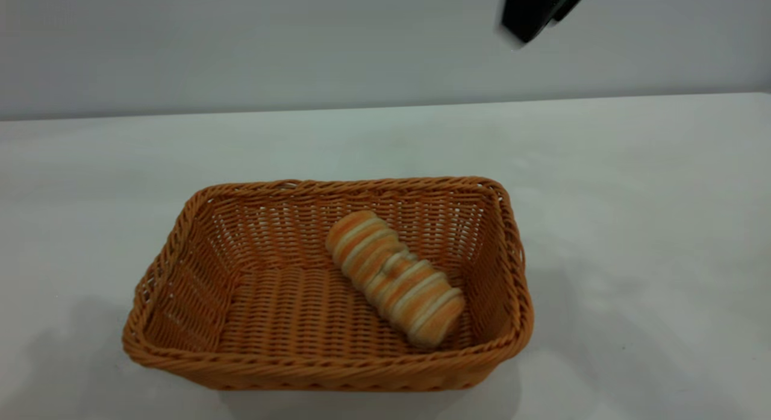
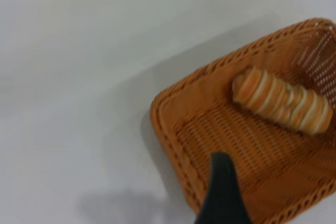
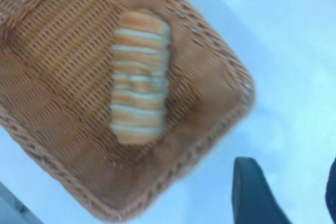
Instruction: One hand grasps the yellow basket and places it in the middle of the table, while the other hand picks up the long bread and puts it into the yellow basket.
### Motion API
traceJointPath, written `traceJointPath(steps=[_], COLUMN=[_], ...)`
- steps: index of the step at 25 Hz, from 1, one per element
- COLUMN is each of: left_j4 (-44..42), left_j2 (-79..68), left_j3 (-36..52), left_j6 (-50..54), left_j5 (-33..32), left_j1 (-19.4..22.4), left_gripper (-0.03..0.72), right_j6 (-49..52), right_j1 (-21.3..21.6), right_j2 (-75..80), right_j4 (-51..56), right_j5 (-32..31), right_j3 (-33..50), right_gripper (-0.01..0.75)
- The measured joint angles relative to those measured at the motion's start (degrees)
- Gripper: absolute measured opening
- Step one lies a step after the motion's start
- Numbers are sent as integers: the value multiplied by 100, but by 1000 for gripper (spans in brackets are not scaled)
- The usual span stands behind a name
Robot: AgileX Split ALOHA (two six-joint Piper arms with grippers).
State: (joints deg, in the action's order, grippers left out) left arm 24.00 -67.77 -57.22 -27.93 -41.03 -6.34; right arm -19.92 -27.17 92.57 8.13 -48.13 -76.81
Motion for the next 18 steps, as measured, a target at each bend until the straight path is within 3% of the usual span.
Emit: traceJointPath(steps=[8, 18], left_j4=[-425, -1081], left_j2=[1175, 3632], left_j3=[232, 1575], left_j6=[549, 1225], left_j5=[-666, -937], left_j1=[0, 0], left_gripper=[594, 594], right_j6=[101, 422], right_j1=[421, 429], right_j2=[-1154, -2821], right_j4=[-49, -165], right_j5=[-873, -1408], right_j3=[0, 406], right_gripper=[252, 241])
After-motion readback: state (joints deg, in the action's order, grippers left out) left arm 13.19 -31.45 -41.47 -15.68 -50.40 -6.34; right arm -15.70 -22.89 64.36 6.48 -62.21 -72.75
